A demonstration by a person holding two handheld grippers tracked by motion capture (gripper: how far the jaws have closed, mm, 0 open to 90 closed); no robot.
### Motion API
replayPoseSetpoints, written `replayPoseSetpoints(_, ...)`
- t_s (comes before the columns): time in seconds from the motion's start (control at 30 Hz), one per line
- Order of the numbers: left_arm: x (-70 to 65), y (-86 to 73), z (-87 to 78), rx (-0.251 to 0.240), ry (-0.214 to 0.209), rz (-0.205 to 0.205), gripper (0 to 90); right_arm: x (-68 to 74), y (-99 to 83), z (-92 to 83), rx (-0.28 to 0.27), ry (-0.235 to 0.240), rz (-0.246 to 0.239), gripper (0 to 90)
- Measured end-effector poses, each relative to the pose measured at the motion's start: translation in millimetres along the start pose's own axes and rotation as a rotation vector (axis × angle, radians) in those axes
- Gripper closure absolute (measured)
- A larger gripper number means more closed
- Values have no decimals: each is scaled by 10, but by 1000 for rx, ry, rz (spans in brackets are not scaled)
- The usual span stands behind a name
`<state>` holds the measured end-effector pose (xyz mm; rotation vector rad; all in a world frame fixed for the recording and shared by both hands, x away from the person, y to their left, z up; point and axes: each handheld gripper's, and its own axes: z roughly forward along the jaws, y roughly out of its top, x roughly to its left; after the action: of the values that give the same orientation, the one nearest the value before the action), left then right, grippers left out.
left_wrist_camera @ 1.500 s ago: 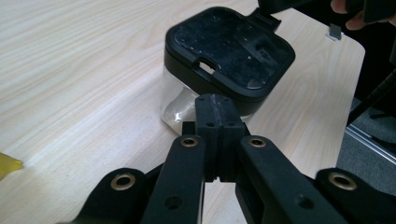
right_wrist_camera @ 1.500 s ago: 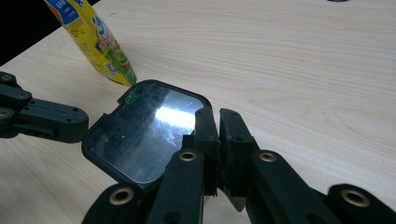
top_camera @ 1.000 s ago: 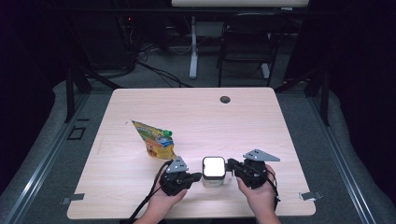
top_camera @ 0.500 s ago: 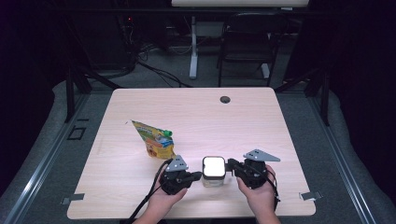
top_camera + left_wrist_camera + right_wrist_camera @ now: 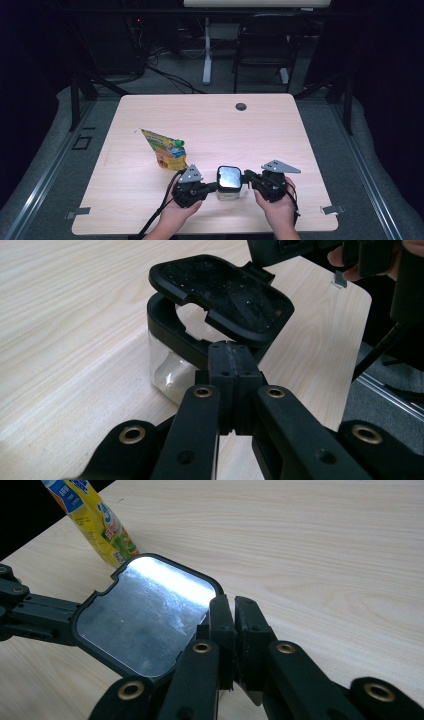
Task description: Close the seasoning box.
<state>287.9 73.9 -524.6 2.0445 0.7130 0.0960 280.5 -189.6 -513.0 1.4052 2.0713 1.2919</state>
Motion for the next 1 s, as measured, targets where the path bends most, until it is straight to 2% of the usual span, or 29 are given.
replayPoseSetpoints(0.13,1,26,-3,2,2,2,900,6,22,-17,19,-5,-6,860)
replayPoseSetpoints(0.33,-13,101,-12,-2,9,12,900,47,96,-115,60,-20,-52,807)
replayPoseSetpoints(0.47,-42,158,-7,-5,8,25,900,114,51,-173,68,-8,-67,758)
replayPoseSetpoints(0.5,-45,171,-8,-2,10,31,900,169,-13,-216,69,-19,-100,726)
replayPoseSetpoints(0.53,-54,187,-6,-3,20,34,900,169,-13,-216,69,-19,-100,726)
replayPoseSetpoints(0.57,-55,204,0,-7,12,33,900,187,-42,-238,75,-21,-114,711)
replayPoseSetpoints(0.6,-67,228,0,-6,25,34,900,214,-97,-278,61,-17,-120,677)
replayPoseSetpoints(0.73,-71,270,-2,-14,17,35,900,246,-147,-311,43,-1,-115,634)
replayPoseSetpoints(0.77,-73,308,-2,-13,17,36,900,268,-166,-310,30,-5,-143,602)
replayPoseSetpoints(0.8,-73,308,-2,-13,17,36,900,268,-166,-310,30,-5,-143,602)
replayPoseSetpoints(0.83,-82,339,5,-23,14,35,900,296,-186,-279,16,-13,-163,569)
replayPoseSetpoints(1.0,-103,387,7,-30,13,42,900,326,-209,-228,24,-8,-186,531)
